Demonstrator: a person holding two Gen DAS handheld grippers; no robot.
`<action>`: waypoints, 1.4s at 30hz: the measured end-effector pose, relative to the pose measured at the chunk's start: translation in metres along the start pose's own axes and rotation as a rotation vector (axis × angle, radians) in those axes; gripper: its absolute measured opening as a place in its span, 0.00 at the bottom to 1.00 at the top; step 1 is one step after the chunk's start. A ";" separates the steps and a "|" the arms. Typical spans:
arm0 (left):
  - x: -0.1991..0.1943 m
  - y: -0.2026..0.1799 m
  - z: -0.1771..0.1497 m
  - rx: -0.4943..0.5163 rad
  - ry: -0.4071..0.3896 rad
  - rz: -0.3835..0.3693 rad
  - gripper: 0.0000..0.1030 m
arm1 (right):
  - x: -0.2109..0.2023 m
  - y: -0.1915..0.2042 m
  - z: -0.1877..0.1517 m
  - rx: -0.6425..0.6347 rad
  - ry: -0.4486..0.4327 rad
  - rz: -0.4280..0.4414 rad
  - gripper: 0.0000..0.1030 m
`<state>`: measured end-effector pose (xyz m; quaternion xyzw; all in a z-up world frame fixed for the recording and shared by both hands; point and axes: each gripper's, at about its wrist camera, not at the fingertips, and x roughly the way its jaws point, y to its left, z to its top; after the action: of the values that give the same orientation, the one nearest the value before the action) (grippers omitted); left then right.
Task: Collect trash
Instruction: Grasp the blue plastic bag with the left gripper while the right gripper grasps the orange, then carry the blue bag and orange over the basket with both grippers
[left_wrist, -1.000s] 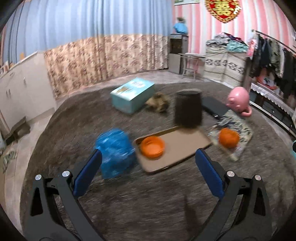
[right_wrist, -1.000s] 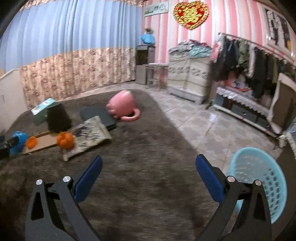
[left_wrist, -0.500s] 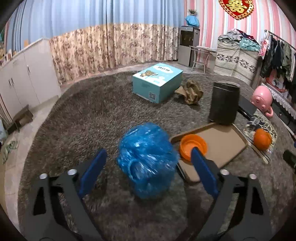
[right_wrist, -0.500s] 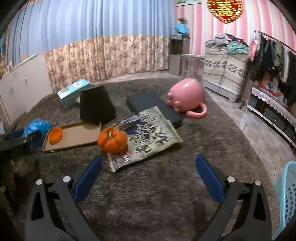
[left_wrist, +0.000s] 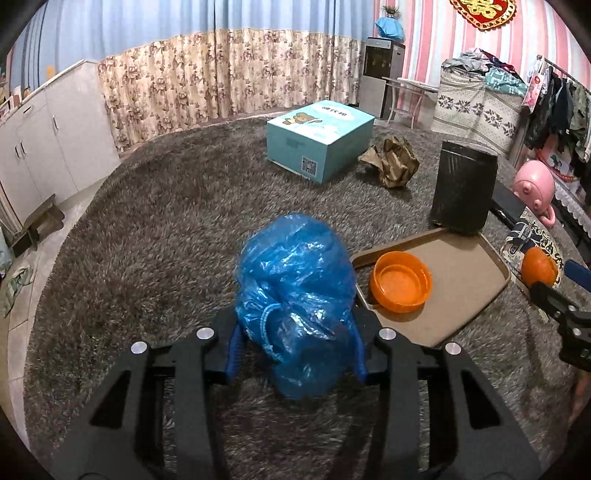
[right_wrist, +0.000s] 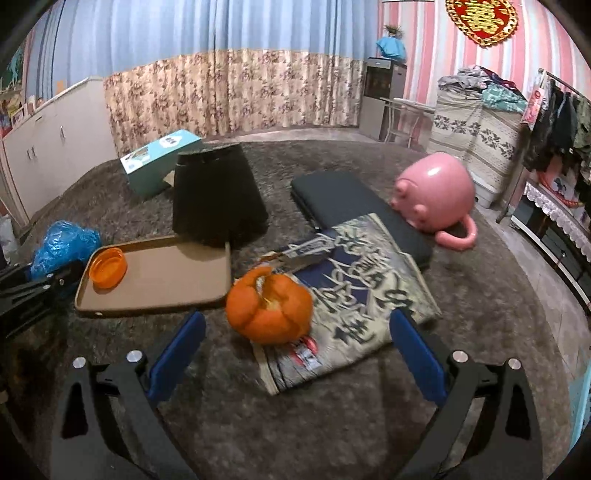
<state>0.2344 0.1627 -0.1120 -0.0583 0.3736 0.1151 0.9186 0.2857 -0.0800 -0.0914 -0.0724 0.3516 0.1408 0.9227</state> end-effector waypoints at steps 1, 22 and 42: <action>0.000 0.000 0.000 0.001 0.000 0.000 0.42 | 0.003 0.002 0.000 -0.008 0.015 0.011 0.72; -0.043 -0.022 -0.001 0.088 -0.121 0.014 0.34 | -0.120 -0.092 -0.045 0.172 -0.077 -0.121 0.38; -0.152 -0.258 -0.028 0.351 -0.243 -0.430 0.33 | -0.257 -0.261 -0.142 0.484 -0.178 -0.537 0.38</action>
<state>0.1758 -0.1180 -0.0203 0.0381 0.2543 -0.1421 0.9559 0.0946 -0.4148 -0.0161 0.0706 0.2616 -0.1875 0.9442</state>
